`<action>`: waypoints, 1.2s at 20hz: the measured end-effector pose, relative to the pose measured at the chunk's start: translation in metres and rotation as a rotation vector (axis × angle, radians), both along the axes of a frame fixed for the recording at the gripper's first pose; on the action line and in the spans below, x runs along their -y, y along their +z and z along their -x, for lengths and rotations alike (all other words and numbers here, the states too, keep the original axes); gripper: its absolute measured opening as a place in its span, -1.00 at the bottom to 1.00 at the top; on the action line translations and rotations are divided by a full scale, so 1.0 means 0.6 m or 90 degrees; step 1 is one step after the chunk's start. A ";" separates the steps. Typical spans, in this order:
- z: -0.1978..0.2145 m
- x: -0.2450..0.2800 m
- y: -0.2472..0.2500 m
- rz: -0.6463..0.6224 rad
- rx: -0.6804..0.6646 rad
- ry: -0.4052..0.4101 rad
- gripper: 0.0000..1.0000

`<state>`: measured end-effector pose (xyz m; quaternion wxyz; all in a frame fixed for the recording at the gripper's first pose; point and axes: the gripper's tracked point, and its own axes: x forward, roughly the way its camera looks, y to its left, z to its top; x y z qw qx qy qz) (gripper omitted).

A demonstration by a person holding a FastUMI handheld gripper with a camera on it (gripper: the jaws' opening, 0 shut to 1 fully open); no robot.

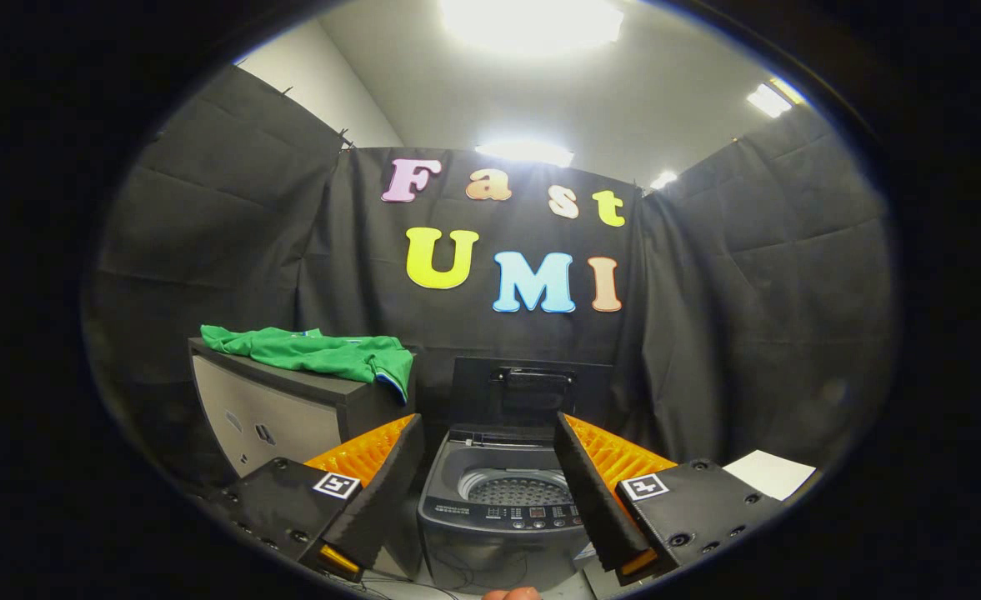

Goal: Put the clothes into the washing machine and then close the washing machine lid.

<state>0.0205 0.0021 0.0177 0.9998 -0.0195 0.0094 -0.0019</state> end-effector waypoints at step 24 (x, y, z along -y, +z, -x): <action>-0.162 -0.215 0.097 -0.041 -0.172 0.160 0.96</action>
